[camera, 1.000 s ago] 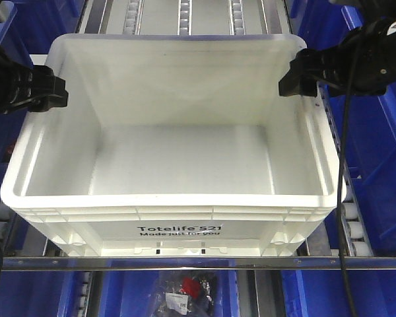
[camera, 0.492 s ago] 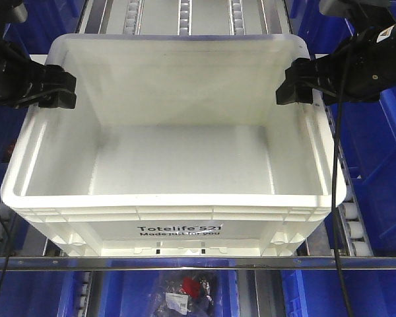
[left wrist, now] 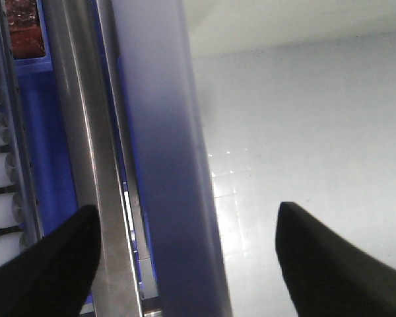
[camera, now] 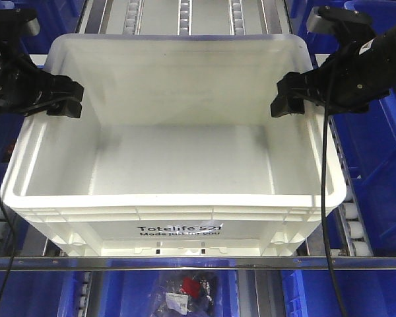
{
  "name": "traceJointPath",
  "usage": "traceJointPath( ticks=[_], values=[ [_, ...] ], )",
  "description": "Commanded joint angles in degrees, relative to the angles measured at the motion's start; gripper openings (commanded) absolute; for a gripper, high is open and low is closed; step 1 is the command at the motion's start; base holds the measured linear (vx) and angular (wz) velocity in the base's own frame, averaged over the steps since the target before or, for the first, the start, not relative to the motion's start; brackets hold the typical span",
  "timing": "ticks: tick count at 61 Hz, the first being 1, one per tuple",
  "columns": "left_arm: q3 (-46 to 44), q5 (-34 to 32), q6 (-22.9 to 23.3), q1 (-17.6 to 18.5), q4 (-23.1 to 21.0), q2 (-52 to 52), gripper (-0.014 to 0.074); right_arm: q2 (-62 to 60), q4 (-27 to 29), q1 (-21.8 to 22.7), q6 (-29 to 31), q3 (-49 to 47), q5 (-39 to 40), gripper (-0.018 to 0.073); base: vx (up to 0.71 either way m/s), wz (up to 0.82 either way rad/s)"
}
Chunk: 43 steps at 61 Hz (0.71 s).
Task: Move bin from left to right shelf
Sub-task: 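Close both grippers on the side rims and pull the tote toward the robot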
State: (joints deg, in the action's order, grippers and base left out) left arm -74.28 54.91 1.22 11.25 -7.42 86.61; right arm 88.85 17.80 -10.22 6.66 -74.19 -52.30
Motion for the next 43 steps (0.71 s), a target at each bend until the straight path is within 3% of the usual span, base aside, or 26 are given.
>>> traceJointPath(
  ticks=[1, 29, 38, 43],
  values=[
    [-1.82, -2.2, 0.59, 0.28, -0.54, -1.33, 0.0529, -1.27, 0.6, 0.22, 0.57, -1.86, 1.55, 0.0594, 0.0, 0.0],
    [-1.82, -2.81, 0.54, 0.28, -0.54, -0.49, 0.0497, 0.24, 0.6, 0.22, 0.77, -1.86, 2.03, 0.0588, 0.0, 0.0],
    [-1.82, -2.76, 0.54, 0.28, -0.54, -0.49, 0.0445, 0.24, 0.66, 0.22, 0.77, -1.92, 2.07, 0.0527, 0.0, 0.0],
    [-1.82, -2.7, 0.54, 0.28, -0.54, -0.49, 0.0383, 0.24, 0.8, 0.22, 0.77, -1.91, 2.07, 0.0446, 0.0, 0.0]
  ],
)
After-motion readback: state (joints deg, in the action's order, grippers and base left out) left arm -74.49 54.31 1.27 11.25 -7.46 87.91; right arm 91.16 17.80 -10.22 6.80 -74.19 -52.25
